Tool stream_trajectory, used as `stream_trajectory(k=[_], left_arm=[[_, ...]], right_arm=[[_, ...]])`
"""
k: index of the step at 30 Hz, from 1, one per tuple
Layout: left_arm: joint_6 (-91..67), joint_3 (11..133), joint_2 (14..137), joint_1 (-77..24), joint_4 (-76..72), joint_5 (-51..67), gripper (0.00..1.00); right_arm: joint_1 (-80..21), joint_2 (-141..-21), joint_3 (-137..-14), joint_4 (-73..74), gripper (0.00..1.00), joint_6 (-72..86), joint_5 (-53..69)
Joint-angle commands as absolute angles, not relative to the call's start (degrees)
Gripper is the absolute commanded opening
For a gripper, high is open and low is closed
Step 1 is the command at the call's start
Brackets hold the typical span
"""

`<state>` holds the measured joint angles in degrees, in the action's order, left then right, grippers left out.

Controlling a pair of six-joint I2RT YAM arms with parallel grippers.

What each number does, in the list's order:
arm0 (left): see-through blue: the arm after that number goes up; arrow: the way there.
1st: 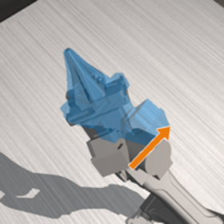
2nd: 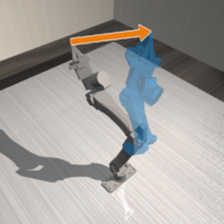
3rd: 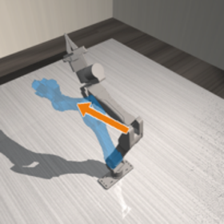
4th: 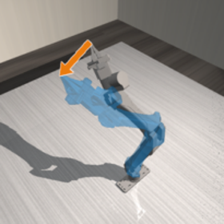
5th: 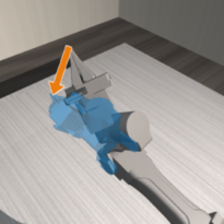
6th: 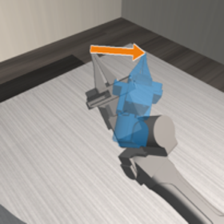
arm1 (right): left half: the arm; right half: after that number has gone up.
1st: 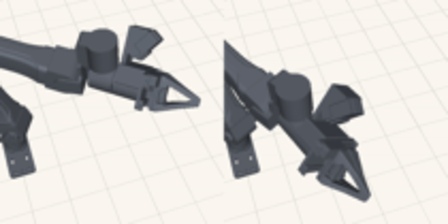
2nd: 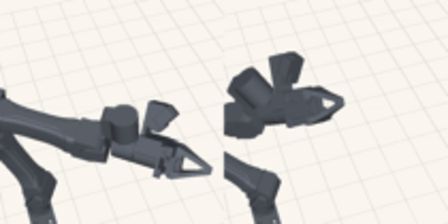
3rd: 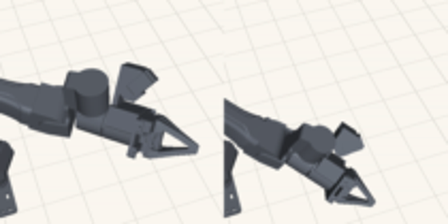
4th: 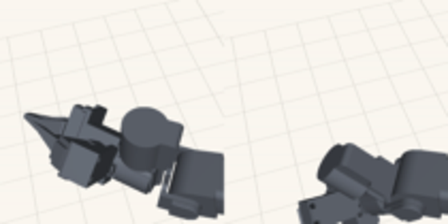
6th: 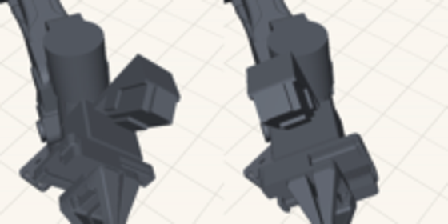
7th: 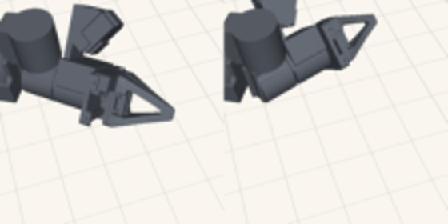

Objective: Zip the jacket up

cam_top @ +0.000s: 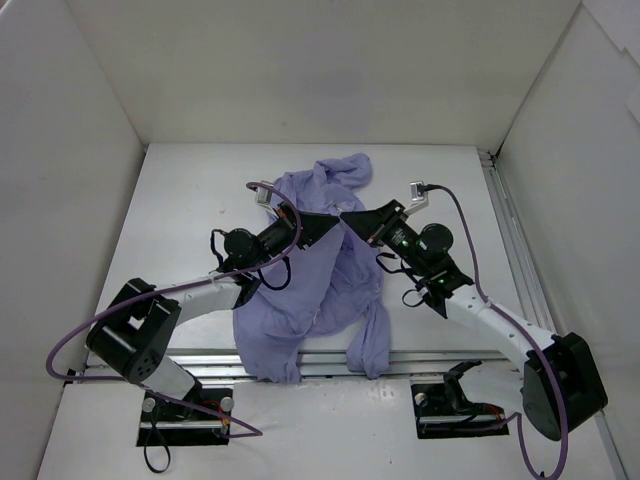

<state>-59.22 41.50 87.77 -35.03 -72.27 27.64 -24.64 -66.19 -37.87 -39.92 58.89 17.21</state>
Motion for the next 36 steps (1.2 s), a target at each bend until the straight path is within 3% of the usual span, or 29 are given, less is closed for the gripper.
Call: stream_trajectory(k=[1, 6, 10, 17, 23, 26, 29, 36], left_arm=[[-59.9, 44.9, 85.6, -35.2, -95.9, 29.3, 0.00], [-59.9, 44.8, 85.5, -35.2, -95.9, 29.2, 0.00], [-59.9, 44.8, 85.8, -35.2, -95.9, 29.3, 0.00], [-59.2, 43.1, 84.9, -35.7, -95.7, 29.4, 0.01], [-57.2, 38.8, 77.5, -32.7, -88.8, 30.1, 0.38], [-55.6, 37.8, 73.8, -31.1, -83.0, 30.7, 0.51], [-53.1, 37.4, 70.4, -31.1, -77.1, 29.9, 0.60], [-51.6, 43.8, 73.2, -31.1, -70.4, 37.2, 0.62]], right_arm=[[-24.3, -66.8, -39.8, -46.0, 0.12, 59.3, 17.8], [-24.3, -66.9, -39.9, -46.4, 0.09, 59.2, 17.8], [-24.3, -66.7, -39.8, -46.5, 0.00, 58.8, 17.8], [-23.1, -65.1, -39.6, -46.2, 0.00, 54.6, 21.3], [-16.2, -64.3, -41.5, -41.9, 0.00, 49.0, 36.4], [-13.8, -63.7, -43.4, -34.8, 0.00, 43.8, 40.5], [-12.6, -62.5, -44.6, -31.7, 0.00, 40.8, 43.2], [-12.2, -63.3, -47.5, -31.0, 0.00, 39.6, 48.7]])
